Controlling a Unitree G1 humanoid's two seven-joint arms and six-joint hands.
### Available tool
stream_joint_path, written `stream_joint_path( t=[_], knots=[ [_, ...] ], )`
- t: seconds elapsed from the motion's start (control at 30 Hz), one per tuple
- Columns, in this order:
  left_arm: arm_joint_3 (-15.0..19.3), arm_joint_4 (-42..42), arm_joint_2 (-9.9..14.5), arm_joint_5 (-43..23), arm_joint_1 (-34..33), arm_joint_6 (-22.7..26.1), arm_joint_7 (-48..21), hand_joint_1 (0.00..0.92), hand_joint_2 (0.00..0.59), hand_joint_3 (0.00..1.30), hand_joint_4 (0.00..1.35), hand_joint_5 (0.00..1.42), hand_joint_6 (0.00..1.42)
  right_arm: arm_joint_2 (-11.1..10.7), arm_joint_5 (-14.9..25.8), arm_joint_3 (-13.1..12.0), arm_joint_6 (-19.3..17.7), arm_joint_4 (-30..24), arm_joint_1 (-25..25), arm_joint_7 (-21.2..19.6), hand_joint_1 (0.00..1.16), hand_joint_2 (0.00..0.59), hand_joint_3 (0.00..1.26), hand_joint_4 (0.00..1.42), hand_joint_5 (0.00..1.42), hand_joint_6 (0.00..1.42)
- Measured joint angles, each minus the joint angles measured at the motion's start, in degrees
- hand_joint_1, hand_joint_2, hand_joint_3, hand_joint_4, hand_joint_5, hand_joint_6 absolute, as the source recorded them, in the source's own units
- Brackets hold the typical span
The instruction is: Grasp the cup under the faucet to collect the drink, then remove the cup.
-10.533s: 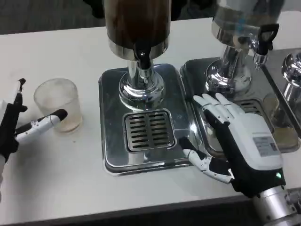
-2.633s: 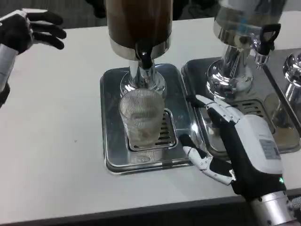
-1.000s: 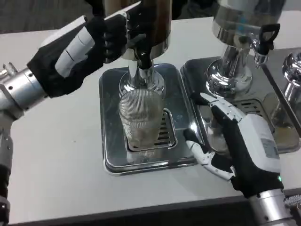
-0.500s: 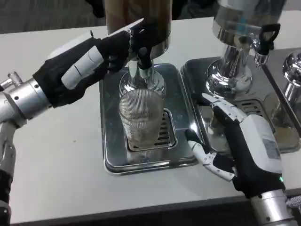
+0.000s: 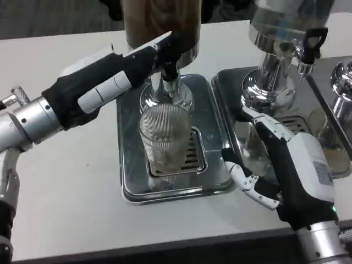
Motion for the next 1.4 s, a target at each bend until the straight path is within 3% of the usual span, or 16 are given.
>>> stream_joint_path(
  t=[0.3, 0.8, 1.4],
  knots=[
    [-1.17, 0.87, 0.51, 1.61, 0.0, -4.57, 1.58, 0.0, 0.102, 0.03, 0.0, 0.0, 0.0, -0.06, 0.03, -0.33, -0.02, -0.01, 0.07, 0.01, 0.52, 0.401, 0.25, 0.27, 0.19, 0.22],
    [-1.97, 2.45, 0.53, 1.54, 0.0, -7.75, 1.69, 0.0, 0.101, 0.01, 0.0, 0.0, 0.0, -0.25, 0.05, -0.62, -0.02, -0.45, 0.34, 0.41, 0.5, 0.409, 0.25, 0.27, 0.19, 0.22],
    [-5.77, 3.09, 2.28, 5.45, 0.0, -15.15, 5.86, 0.0, 0.094, 0.01, 0.0, 0.0, 0.0, -0.31, 0.2, -0.75, -0.02, -0.59, 0.37, 1.25, 0.5, 0.409, 0.25, 0.27, 0.19, 0.22]
  ],
)
